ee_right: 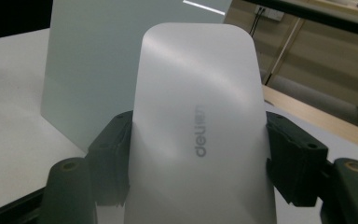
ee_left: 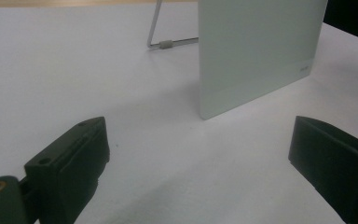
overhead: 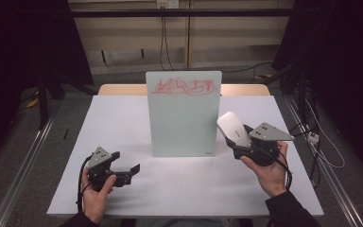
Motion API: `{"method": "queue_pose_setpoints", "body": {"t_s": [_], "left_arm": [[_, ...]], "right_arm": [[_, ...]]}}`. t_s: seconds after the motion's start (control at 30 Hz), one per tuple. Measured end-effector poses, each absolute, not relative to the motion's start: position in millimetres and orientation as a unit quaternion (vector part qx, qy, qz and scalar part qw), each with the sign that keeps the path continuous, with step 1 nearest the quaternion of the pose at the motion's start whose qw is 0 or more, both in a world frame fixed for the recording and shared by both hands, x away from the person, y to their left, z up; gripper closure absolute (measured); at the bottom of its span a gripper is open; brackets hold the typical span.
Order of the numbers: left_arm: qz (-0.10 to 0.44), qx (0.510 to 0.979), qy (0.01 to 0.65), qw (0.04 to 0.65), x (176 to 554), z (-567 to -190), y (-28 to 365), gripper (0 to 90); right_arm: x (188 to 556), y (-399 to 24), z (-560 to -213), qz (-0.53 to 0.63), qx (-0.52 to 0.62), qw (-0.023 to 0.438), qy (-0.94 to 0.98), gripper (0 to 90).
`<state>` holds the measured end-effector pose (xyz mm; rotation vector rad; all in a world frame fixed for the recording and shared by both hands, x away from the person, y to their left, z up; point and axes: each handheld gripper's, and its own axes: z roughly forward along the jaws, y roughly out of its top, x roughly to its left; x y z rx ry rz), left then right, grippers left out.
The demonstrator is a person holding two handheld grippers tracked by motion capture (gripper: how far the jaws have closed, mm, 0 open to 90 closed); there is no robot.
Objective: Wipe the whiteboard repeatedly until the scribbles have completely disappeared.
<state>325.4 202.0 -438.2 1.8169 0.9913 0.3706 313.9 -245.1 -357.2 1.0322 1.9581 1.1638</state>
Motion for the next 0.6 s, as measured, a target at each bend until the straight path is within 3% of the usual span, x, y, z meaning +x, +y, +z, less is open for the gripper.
{"method": "queue_pose_setpoints", "body": {"t_s": [0.6], "left_arm": [[0.151,0.752,0.407,0.496,326,-438,201,4.9]], "right_arm": [[342,-208,-317,0.474,0.343,0.357,0.728,31.2]]}}
